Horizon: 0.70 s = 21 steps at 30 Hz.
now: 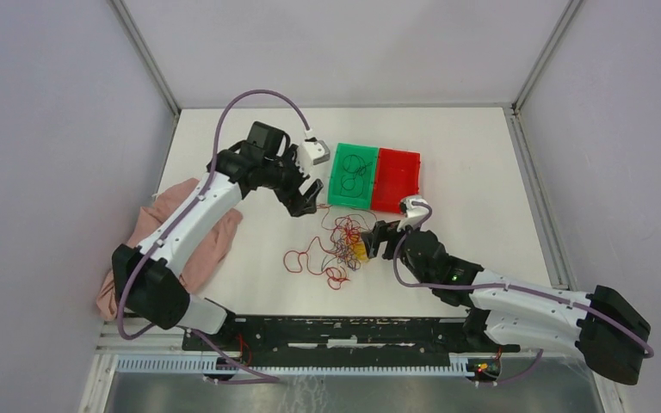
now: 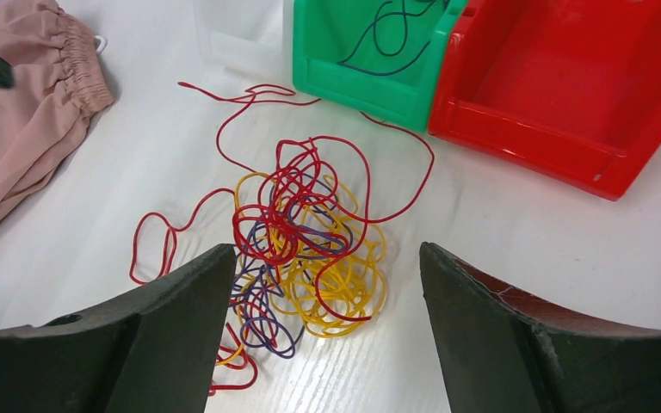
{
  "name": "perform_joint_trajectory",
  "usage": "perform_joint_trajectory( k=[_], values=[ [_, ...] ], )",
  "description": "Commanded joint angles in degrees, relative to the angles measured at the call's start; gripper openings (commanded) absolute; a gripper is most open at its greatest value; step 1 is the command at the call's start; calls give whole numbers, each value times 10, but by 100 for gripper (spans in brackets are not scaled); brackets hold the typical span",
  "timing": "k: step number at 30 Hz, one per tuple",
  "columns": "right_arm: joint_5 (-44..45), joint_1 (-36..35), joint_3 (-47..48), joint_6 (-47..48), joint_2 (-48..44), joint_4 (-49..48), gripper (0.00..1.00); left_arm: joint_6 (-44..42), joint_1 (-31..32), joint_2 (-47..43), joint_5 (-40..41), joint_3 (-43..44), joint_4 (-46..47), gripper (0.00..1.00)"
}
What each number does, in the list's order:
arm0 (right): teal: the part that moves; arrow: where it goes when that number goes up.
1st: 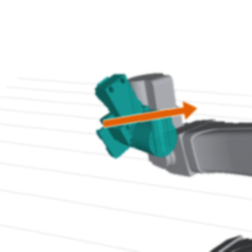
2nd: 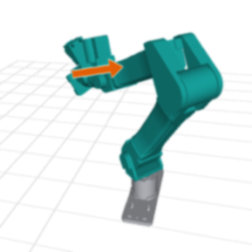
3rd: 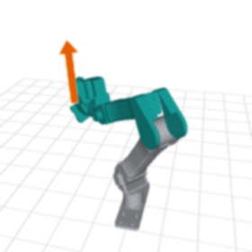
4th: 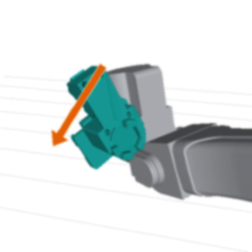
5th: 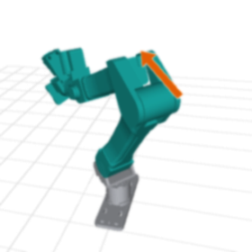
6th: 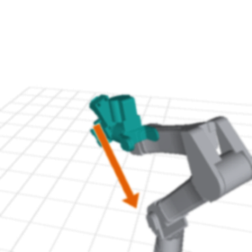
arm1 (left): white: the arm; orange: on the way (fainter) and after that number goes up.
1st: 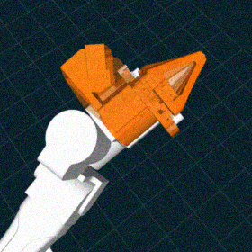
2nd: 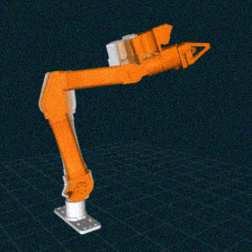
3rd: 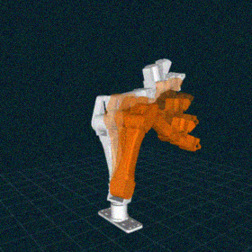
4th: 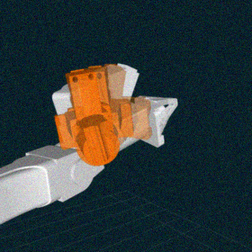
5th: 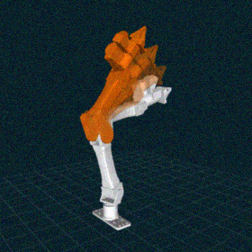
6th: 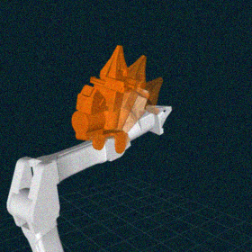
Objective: Untangle the cables
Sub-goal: Untie the cable.
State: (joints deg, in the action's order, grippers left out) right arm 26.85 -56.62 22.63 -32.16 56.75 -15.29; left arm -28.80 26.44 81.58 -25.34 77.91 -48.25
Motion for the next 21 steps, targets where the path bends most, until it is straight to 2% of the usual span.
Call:
perform_joint_trajectory(
  k=[1,4,7,12,21],
  values=[
    [28,4,21,9,-32,24,84,138,1,24,-40,-46,79,93],
    [34,4,27,17,-44,36,84,202,1,46,-49,-81,132,93],
    [40,4,32,23,-46,39,83,246,1,79,-36,-96,177,87],
    [43,4,41,26,-41,38,83,272,1,138,-25,-91,199,76],
    [47,5,48,34,-33,35,82,293,1,211,-33,-79,236,70]
  ],
)
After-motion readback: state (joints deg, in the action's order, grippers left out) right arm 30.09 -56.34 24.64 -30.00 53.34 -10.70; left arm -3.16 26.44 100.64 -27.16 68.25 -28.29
